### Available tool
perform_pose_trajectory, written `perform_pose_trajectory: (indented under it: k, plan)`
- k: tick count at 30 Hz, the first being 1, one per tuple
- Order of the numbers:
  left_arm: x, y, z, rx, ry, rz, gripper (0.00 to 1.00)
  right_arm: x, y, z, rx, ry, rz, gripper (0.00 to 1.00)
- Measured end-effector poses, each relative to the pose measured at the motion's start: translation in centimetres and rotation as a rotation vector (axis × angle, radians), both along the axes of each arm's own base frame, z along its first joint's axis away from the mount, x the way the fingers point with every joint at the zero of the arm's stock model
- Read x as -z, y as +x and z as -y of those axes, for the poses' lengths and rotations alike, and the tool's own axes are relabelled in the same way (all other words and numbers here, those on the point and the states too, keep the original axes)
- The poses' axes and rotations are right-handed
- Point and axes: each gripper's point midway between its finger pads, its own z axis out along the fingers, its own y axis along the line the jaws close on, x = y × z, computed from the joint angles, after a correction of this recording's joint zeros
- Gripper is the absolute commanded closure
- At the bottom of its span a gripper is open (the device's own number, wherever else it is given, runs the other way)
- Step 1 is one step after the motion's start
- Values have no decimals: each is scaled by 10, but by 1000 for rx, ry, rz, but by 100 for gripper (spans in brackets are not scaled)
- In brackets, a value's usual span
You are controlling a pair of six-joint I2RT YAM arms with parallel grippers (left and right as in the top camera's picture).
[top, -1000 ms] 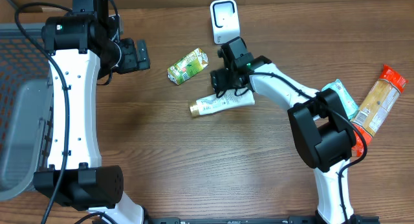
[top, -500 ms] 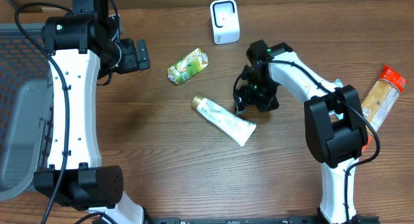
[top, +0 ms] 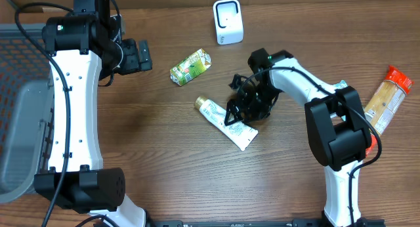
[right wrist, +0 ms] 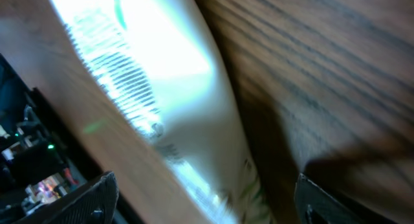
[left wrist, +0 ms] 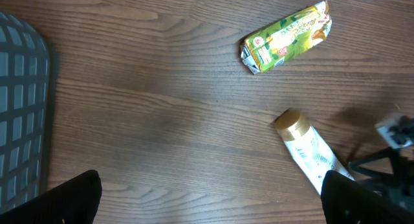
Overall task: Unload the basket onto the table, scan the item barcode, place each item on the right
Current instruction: 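Lift the white tube and hold its barcode before the white scanner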
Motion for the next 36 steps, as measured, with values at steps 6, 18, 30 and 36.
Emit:
perform_pose_trajectory:
  k: [6, 18, 30, 36]
  plan:
    - [0, 0, 0, 0, 0, 0, 0, 6, -3, -7, 16, 65, 26, 51]
    - [0, 0, 0, 0, 0, 0, 0, 4, -7, -18, 71, 122, -29, 96]
    - [0, 0, 0, 0, 0, 0, 0, 1, 28, -38, 117, 203, 102, 34]
    - [0, 0, 0, 0, 0, 0, 1, 3, 44, -48, 137, 202, 174, 35]
